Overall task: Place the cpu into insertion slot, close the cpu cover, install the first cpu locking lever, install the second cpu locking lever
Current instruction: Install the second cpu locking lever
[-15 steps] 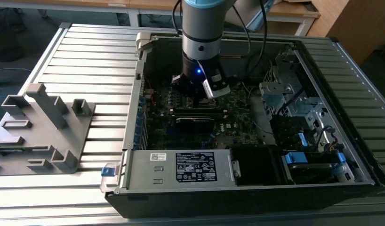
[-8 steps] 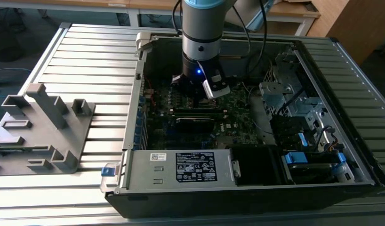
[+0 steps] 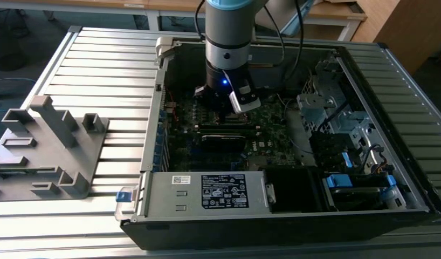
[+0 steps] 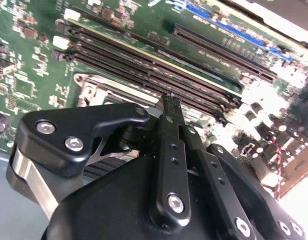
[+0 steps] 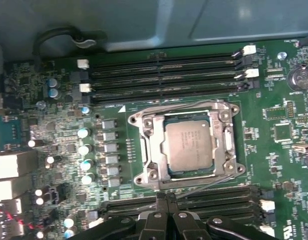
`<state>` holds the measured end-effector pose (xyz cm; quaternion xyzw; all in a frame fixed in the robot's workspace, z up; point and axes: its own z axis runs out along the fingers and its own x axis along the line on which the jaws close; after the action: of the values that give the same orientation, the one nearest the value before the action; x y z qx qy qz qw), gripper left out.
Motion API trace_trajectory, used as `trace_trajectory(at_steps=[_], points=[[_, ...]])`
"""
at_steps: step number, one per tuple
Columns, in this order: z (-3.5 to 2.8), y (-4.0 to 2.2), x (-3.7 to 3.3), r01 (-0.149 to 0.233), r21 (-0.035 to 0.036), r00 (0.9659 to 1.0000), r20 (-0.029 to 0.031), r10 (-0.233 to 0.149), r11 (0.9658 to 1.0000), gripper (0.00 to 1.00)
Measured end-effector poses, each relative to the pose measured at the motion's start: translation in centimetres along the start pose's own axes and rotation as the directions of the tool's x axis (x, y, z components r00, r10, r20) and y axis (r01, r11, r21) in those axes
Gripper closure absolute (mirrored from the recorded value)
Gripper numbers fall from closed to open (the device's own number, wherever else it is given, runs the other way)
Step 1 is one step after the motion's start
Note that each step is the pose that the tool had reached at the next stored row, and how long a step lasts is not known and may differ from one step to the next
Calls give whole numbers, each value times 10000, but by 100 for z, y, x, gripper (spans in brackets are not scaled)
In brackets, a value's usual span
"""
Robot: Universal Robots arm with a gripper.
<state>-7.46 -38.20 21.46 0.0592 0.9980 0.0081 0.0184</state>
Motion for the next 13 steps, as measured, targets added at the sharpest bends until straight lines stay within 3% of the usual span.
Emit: trace_trajectory(at_steps=[13], points=[[21,-9,74,2,-2,10000,15,-2,10000,89]])
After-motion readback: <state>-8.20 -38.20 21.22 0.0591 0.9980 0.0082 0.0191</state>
